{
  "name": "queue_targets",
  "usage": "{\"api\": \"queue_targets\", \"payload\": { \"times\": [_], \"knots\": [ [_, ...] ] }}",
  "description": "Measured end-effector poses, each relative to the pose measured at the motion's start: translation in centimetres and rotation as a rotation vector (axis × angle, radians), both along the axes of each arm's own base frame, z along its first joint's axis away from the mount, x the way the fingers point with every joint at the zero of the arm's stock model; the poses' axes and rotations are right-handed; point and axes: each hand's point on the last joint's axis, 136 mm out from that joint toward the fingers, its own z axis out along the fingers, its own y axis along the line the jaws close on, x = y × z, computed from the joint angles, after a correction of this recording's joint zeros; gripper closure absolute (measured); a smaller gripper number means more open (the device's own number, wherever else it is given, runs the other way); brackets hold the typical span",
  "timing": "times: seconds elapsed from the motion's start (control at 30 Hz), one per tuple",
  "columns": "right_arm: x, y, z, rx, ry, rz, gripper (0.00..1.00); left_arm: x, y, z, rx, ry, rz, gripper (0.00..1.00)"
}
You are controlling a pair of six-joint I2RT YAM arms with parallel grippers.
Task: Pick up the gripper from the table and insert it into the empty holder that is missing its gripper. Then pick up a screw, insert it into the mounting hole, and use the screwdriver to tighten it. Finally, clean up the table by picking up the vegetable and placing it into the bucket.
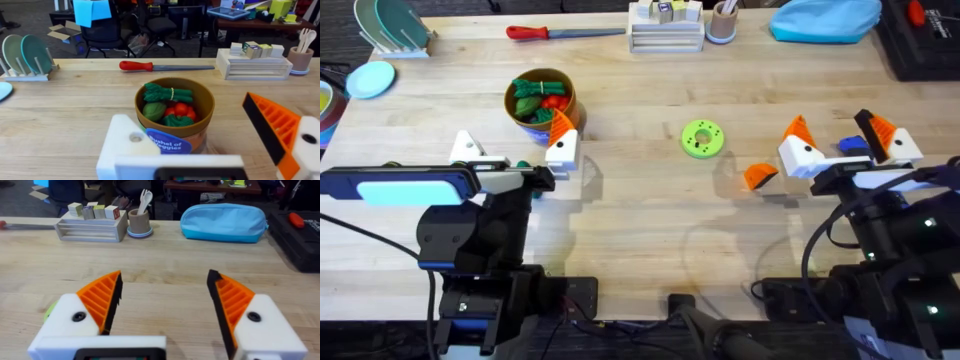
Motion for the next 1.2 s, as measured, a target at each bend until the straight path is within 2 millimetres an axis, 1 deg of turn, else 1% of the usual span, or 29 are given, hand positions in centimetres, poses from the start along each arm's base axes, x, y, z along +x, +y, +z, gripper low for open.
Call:
{"api": "queue_targets", "payload": {
  "times": [0.47,0.53,0.6,0.67,0.73,0.8,0.83,0.9,0.97,1.03,1.13,1.2],
  "knots": [
    [0.0,0.0,-0.2,0.000,0.007,0.000,0.010,0.0,0.0,0.0,0.000,0.000,0.000,0.008],
    [-0.1,0.0,-0.3,0.004,0.024,-0.001,0.010,-0.1,0.0,-0.3,-0.005,0.020,0.001,0.008],
    [-0.6,0.1,-0.5,0.016,0.081,0.002,0.010,-0.4,0.1,-0.6,-0.007,0.068,0.007,0.008],
    [-1.5,0.1,-1.2,0.023,0.175,0.000,0.010,-1.0,0.5,0.3,-0.020,0.113,0.032,0.008],
    [-2.3,0.1,-1.2,0.027,0.249,-0.002,0.010,-2.0,1.1,2.3,-0.042,0.147,0.067,0.008],
    [-2.9,0.1,-0.1,0.029,0.295,-0.003,0.010,-3.2,1.6,4.3,-0.071,0.201,0.102,0.008],
    [-3.3,0.1,0.9,0.030,0.321,-0.003,0.010,-3.8,1.8,5.2,-0.086,0.242,0.118,0.009],
    [-3.8,0.1,2.9,0.029,0.359,-0.003,0.010,-4.8,2.1,6.1,-0.113,0.340,0.145,0.009],
    [-4.1,0.1,4.5,0.021,0.397,-0.002,0.010,-5.4,2.2,6.1,-0.140,0.456,0.168,0.008],
    [-4.1,0.1,5.8,0.014,0.432,0.000,0.009,-5.7,2.1,5.7,-0.164,0.564,0.181,0.008],
    [-3.8,0.1,7.1,0.007,0.458,0.002,0.010,-5.0,1.5,5.3,-0.198,0.654,0.163,0.008],
    [-3.6,0.1,7.4,0.004,0.466,0.003,0.010,-4.5,1.0,4.9,-0.216,0.692,0.143,0.008]
  ]
}}
